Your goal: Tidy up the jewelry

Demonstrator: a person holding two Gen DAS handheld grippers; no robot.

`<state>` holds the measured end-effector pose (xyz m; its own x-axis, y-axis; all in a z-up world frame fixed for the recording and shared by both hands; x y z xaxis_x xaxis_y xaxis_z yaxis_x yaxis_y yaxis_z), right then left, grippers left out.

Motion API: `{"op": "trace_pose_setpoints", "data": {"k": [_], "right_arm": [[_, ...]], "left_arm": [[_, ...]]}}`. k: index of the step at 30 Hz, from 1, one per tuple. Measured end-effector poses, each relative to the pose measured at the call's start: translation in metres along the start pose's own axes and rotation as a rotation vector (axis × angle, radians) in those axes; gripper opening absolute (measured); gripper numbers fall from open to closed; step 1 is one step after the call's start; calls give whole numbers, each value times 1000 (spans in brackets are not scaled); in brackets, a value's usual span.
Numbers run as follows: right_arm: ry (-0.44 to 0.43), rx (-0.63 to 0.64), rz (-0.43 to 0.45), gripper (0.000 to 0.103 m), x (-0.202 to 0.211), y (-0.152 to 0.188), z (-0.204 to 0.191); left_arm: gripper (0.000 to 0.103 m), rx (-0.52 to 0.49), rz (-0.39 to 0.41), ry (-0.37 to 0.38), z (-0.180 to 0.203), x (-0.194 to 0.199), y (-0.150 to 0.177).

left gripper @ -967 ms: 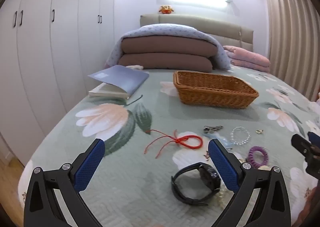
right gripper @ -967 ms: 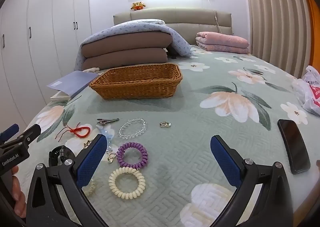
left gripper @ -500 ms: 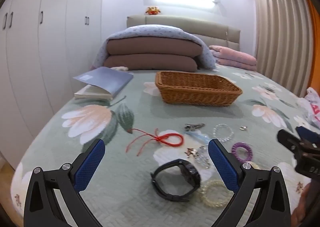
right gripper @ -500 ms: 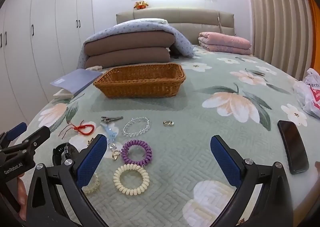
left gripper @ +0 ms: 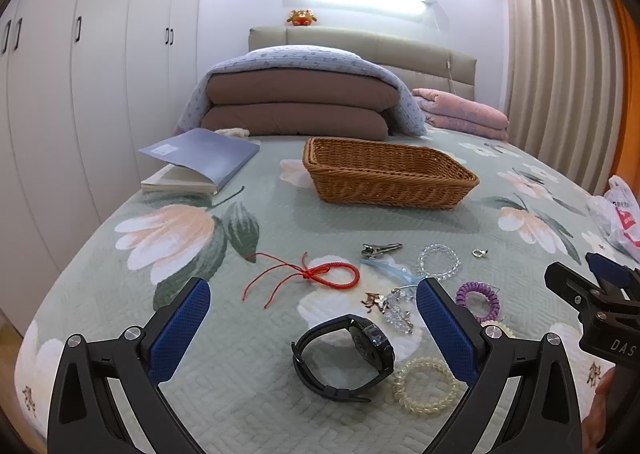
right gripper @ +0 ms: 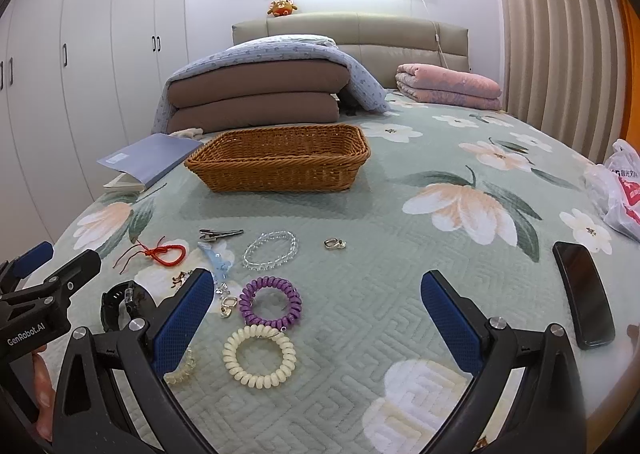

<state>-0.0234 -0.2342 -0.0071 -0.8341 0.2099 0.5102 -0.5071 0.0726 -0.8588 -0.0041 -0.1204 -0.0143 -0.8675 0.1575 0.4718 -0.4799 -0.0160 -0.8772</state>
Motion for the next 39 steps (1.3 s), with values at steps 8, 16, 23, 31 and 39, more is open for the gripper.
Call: {"op": "trace_pose_setpoints", "data": {"k": [8,16,23,31,39], "right_arm": [[0,1,1,103,-1,0,-1],[2,2,4,103,1,1,0],[8,26,24,103,5,0,-4],[10,13,10,103,1,0,2],[20,9,-1,103,-3,1,4]], "left_arm": [[103,11,-11,54,-35,20,0],[103,-7,-39,99,-65,14,-10],[103,-18,-42,120,-79,10,-11],[103,-45,-43,136,-81,8,-11],[103,-78,-65,157,-78,2,-8]]}}
Point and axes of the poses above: each gripper's, at about its wrist camera, not at the fingertips, and x roughly against the way its jaws point, z to its right, y to its underside, the point moved 5 cm from there along -x, roughly the way its jaws point, and after that the axes turned 10 degrees about y, right-handed, at the moved point
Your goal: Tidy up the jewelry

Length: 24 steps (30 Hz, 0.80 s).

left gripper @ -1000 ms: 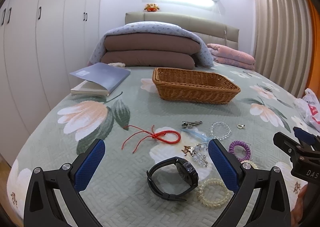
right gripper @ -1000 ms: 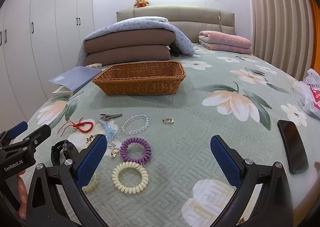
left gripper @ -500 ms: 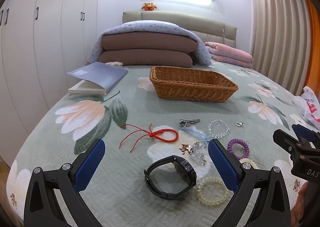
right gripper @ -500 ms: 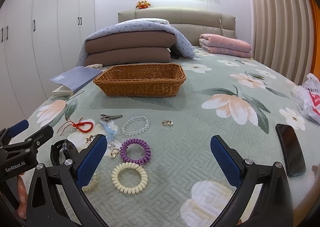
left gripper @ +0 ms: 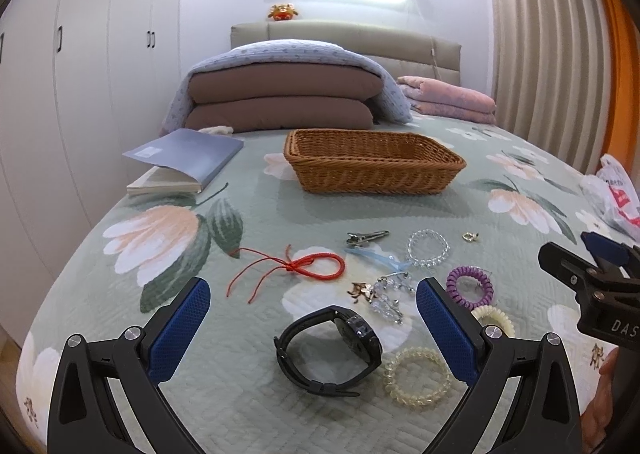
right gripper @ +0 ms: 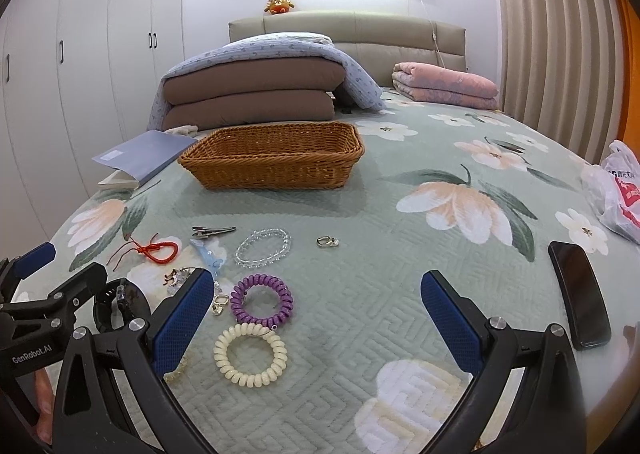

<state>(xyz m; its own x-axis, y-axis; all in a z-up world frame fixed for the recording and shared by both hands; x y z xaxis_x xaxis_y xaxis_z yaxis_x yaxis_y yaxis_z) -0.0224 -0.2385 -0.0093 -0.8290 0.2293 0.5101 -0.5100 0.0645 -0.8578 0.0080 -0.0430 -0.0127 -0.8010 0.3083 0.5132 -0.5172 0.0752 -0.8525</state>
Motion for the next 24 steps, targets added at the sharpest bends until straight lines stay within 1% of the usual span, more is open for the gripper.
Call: {"op": "trace_pose_setpoints", "data": {"k": [7,11,13,16,18,20,21,23,24], "right_arm": [[5,4,-2,103,0,1,0],[13,7,19,103,3,0,4],[16,6,35,103,6,0,8],[12,21,39,103,8,2,11],[-3,31,24,103,8,5,12],[-18,33,-8,96,5,12,13],[-31,32,-35,90,2,16,14],[-74,5,-91,90,-2,27,17],[-87,-5,-106,89,-3,31,18]], "left_arm": [[103,3,-9,-1,-2,-3,1],[103,27,-2,-17,-14,-1,0],[103,51,-7,-23,-24,2,0],[103,125,-12,-26,-46,11,0],[103,164,-26,-16,-57,18,6],[103,201,-43,3,-65,25,19],[103,213,-50,11,-67,27,24],[102,225,-91,22,-70,25,36],[100,225,-108,21,-69,22,39]]}}
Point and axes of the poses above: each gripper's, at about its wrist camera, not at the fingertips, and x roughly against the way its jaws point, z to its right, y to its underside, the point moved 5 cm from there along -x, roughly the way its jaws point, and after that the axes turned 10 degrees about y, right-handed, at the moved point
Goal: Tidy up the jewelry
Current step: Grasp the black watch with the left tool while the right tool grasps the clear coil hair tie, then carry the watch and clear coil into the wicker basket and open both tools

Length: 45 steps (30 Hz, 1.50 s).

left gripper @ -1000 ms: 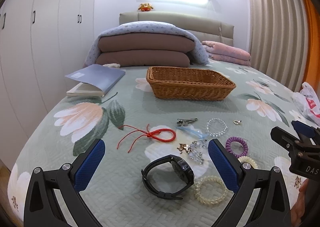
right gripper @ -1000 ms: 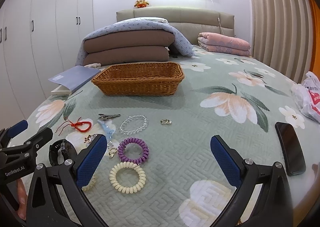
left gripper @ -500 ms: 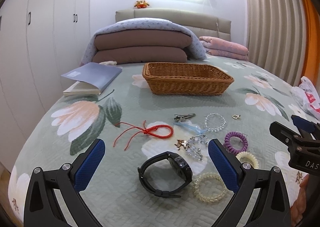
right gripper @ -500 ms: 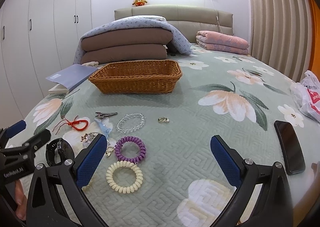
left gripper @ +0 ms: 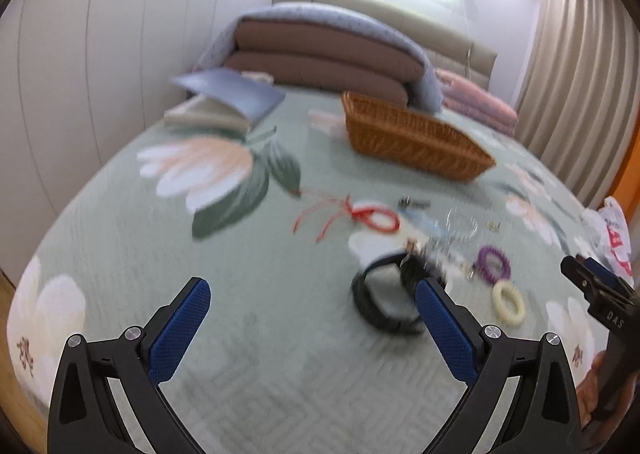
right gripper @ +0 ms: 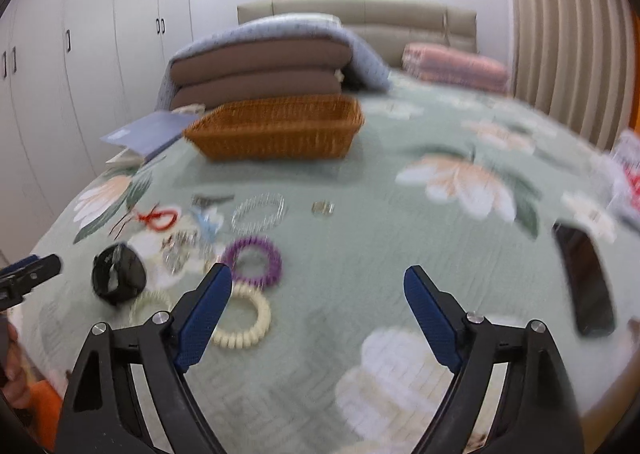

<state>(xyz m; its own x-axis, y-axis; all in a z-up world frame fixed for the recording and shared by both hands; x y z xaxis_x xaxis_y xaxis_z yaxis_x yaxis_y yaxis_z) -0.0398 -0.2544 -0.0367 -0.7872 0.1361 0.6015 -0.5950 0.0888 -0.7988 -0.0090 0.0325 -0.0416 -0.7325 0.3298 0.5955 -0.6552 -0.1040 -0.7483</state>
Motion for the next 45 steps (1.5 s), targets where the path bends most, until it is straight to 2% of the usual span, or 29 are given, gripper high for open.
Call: {"op": "trace_pose_setpoints", "data": {"k": [2,4,5,8,11,13,18,22,25,28,29,33,38,39,40,41,43,45], "right_arm": [[-25,-16,-26,85,-2,6,1],[-40,-9,-46,64,-3,8,-3],[-42,-1,-53,61,-5,9,-6],[-59,33,-79,60,-13,9,-20],[-33,79,-103,58,-23,13,-31],[-28,102,-120,48,-30,18,-35],[-42,95,-142,48,-33,21,-32],[-175,67,-124,48,-13,22,-44],[-215,126,-102,48,-3,22,-74],[-211,179,-116,48,-10,21,-104],[-207,190,-120,48,-15,21,-112],[-160,237,-150,47,-38,30,-124],[-92,325,-96,46,-41,31,-137],[-85,337,-89,44,-40,32,-138],[-87,349,-80,37,-39,33,-140],[-93,357,-77,32,-38,33,-140],[-83,377,-65,16,-36,35,-140],[-85,379,-63,13,-33,36,-137]], "left_arm": [[92,1,-39,22,3,-7,4],[89,10,-73,51,6,-15,7],[84,17,-89,60,7,-20,9],[68,31,-126,66,9,-29,11],[61,71,-142,88,6,-32,10],[57,86,-147,96,5,-32,9],[55,98,-162,109,6,-40,6],[55,74,-175,106,13,-49,7],[55,69,-175,102,14,-52,6],[55,80,-182,119,14,-57,4],[51,79,-186,121,14,-59,4],[47,74,-198,114,14,-64,6],[47,66,-200,108,18,-69,4],[47,61,-201,102,19,-70,4],[43,54,-202,89,21,-71,4],[35,39,-205,64,22,-73,4],[27,20,-207,36,22,-74,5],[16,25,-205,58,23,-73,5]]}}
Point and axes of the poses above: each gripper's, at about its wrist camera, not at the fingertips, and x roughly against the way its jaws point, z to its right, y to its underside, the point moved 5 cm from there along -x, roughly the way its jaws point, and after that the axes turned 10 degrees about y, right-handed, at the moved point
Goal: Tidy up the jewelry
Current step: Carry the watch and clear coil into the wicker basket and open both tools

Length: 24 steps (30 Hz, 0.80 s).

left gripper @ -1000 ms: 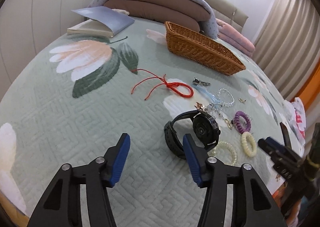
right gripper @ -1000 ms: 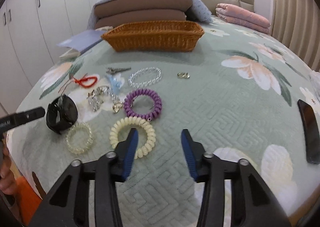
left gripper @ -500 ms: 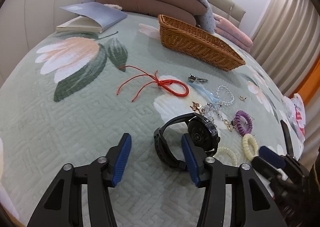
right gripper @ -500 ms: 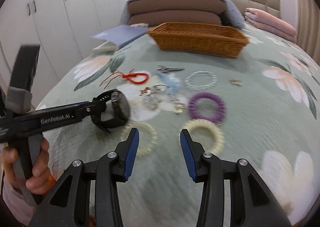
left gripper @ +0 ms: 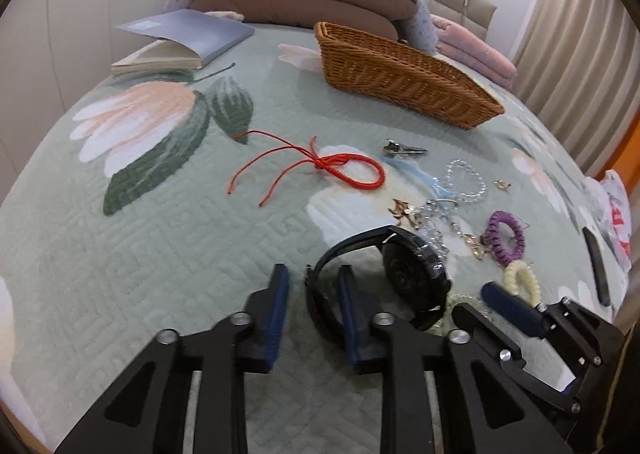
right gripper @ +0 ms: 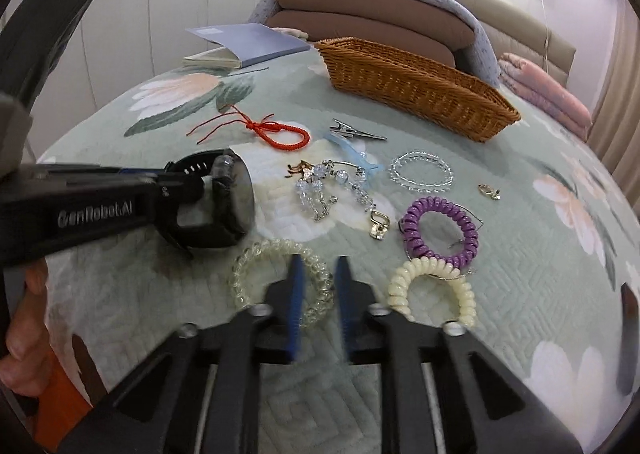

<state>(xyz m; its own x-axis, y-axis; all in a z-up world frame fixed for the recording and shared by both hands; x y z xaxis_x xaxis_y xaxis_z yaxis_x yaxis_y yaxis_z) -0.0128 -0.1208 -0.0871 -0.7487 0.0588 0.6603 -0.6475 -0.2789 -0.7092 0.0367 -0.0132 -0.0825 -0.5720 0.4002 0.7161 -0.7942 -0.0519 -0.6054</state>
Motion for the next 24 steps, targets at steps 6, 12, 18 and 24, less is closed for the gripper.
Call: {"op": "trace_pose_setpoints", "data": {"k": [6,12,18,24], "right_arm": [[-47,-80,-2,11,7,-6,20],[-58,-137,68,11,23,-37,47],[-23,-177,139,11,23,-92,92],[38,-268,162,11,-25,-168,161]], "left_arm": [[10,11,29,22,-1,7,-1],[10,11,81,54,4,20,-14],[10,-41,155,92,25,33,-56],[10,-98,200,106,50,17,-135]]}}
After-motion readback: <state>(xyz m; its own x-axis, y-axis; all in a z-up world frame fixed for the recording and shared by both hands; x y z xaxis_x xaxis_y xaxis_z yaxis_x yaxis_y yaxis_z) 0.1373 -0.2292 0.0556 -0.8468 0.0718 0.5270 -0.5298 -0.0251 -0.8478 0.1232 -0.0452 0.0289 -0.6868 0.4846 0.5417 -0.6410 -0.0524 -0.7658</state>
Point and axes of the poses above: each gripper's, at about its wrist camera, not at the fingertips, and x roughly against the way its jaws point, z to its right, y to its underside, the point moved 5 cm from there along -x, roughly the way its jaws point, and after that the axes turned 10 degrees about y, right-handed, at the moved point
